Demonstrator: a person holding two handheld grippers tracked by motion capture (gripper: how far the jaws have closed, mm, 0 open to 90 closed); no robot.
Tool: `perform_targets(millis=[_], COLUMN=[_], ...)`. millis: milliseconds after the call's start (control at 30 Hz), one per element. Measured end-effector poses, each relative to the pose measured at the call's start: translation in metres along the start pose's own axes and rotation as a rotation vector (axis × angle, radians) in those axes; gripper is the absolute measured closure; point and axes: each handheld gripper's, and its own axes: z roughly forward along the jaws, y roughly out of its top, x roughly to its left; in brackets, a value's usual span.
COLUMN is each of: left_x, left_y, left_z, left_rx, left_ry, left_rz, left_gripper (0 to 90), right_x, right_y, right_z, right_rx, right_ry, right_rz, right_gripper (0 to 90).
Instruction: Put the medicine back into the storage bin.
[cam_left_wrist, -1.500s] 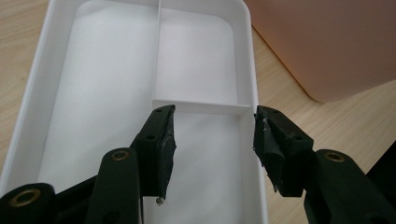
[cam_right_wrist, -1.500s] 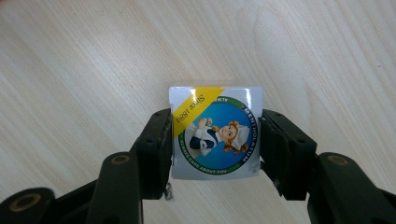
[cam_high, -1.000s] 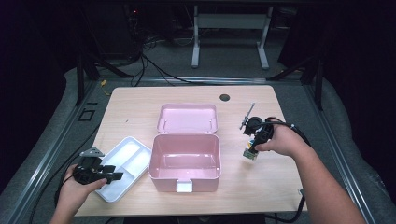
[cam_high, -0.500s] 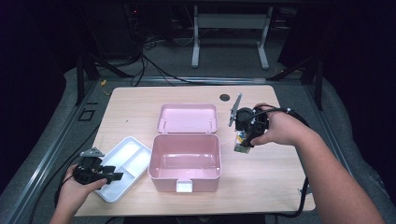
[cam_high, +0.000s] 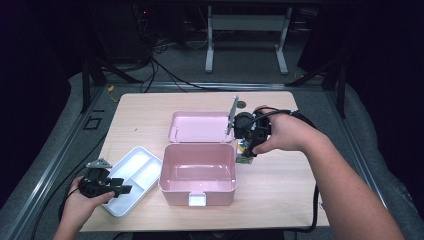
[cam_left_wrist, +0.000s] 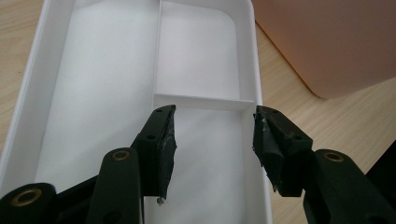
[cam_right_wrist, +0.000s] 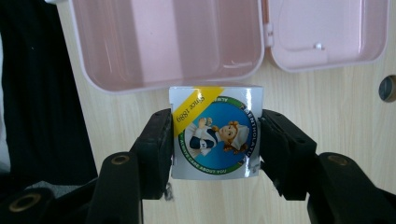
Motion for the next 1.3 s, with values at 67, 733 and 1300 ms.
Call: perform_targets(millis=[67,733,1300], left_x=[0.0,0.001,0.001], left_y=[0.0,0.0,-0.001], left_z=[0.0,-0.002,-0.001], left_rx=[0.001,-0.004,0.003], left_ry=[-0.001,-0.001,-0.003], left_rz=[0.002,0.003,0.002], left_gripper=[48.8,48.7,48.7], right_x=[0.003,0.019,0.029], right_y=[0.007,0.057,0.054], right_z=[-0.001,0.031,0.109], right_rx=[-0.007,0.004,0.028], right_ry=[0.006,0.04,0.07], right_rz=[-0.009,-0.079,-0.062], right_gripper=[47.0,47.0,46.8])
